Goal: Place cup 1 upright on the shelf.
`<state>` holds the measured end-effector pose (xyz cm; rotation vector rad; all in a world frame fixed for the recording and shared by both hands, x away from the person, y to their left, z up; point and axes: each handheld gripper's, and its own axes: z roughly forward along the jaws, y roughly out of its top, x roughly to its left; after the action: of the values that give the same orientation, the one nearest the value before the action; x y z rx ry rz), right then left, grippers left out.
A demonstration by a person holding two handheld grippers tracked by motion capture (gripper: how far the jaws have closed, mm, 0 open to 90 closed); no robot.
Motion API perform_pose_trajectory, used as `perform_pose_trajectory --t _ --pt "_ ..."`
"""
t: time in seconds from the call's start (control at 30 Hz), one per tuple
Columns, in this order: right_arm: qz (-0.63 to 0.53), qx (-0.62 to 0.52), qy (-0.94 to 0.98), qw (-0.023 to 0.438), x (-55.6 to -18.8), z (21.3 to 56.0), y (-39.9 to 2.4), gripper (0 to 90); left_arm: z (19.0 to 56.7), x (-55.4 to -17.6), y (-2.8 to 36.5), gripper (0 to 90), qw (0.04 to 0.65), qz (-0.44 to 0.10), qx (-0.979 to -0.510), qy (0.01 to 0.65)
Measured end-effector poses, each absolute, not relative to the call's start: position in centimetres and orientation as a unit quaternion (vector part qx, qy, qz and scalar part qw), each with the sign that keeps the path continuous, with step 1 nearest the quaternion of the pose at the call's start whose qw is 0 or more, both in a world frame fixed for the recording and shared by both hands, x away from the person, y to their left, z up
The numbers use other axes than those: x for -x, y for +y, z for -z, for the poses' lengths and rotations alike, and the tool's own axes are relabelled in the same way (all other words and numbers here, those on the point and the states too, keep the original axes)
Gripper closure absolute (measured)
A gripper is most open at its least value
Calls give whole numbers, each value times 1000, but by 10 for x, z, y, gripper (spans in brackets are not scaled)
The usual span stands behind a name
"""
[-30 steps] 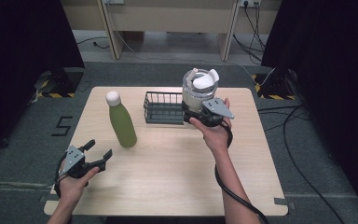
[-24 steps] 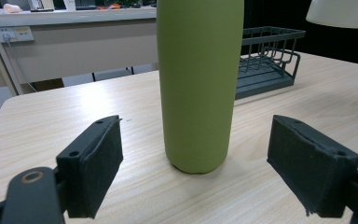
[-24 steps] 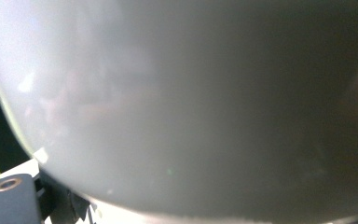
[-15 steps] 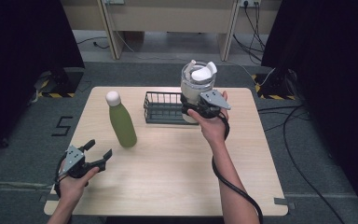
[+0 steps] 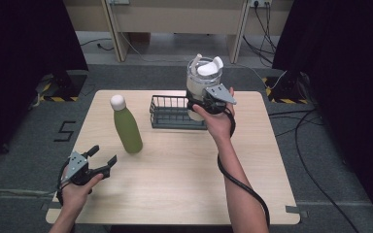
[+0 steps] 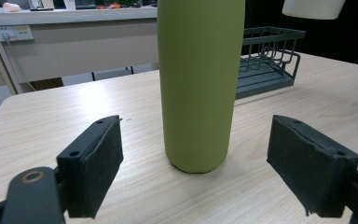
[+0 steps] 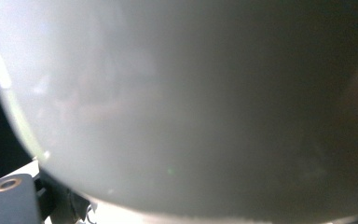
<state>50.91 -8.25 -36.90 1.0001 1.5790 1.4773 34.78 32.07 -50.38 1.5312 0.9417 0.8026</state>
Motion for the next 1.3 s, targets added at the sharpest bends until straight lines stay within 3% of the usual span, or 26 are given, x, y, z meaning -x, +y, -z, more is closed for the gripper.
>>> perform_pose_trajectory --t 0.4,1.3 --pt "-566 -400 617 373 -535 362 -78 104 504 -348 322 174 553 -340 -648 400" --pt "-545 -441 617 357 -575 383 -75 104 505 -348 322 176 554 -338 -647 401"
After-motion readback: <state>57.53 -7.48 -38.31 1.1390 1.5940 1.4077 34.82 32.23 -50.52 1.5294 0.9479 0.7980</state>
